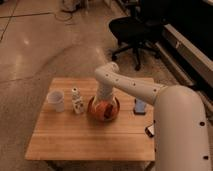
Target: Place the pepper on the white sponge
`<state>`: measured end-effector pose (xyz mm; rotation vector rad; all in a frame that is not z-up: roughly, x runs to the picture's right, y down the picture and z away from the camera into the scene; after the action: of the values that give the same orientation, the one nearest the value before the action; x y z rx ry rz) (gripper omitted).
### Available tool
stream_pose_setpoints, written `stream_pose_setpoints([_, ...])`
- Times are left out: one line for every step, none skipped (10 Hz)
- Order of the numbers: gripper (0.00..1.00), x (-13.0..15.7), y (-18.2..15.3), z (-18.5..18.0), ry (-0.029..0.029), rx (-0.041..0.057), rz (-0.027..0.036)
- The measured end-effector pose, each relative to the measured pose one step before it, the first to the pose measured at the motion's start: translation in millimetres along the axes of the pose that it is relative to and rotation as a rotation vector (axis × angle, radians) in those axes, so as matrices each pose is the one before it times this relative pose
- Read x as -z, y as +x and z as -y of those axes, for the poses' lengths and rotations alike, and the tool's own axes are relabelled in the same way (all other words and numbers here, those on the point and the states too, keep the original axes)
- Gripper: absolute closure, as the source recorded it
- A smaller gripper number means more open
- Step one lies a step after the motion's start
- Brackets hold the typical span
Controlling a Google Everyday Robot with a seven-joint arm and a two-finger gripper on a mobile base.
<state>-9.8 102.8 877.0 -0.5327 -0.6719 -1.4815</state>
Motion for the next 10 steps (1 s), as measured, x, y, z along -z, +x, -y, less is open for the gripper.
stream_pose_setpoints([0.2,-6.93,1.28,-3.28,0.00002,-0.00687,0.00644])
stream_pose_setpoints([0.2,-4.37,1.12,-3.1,-0.00017,-0.00714,0.00459])
stream_pose_setpoints([0.2,-6.92,1.66,-6.21,-0.00224,-0.01325,0.00709])
stream_pose_setpoints([0.2,-3.39,1.03,-3.21,-0.00338,-0.00642,0.00372])
stream_pose_setpoints([0.2,-4.38,0.37,-3.84,-0.01011,-0.00578,0.00748])
stream_pose_setpoints([0.23,-2.88,0.5,-2.01,-0.00904,-0.00272,0.00386])
stream_pose_setpoints([0.32,-2.72,0.15,-3.53,-0.01136,-0.00844,0.00369])
stream_pose_setpoints([0.42,-2.13,-0.56,-2.84,-0.00798,-0.00576,0.00314])
stream_pose_setpoints([0.52,-0.57,-0.68,-0.99,-0.00528,-0.00032,0.00105])
stream_pose_setpoints([0.64,-0.04,-1.36,2.11,-0.00182,0.00636,0.00073])
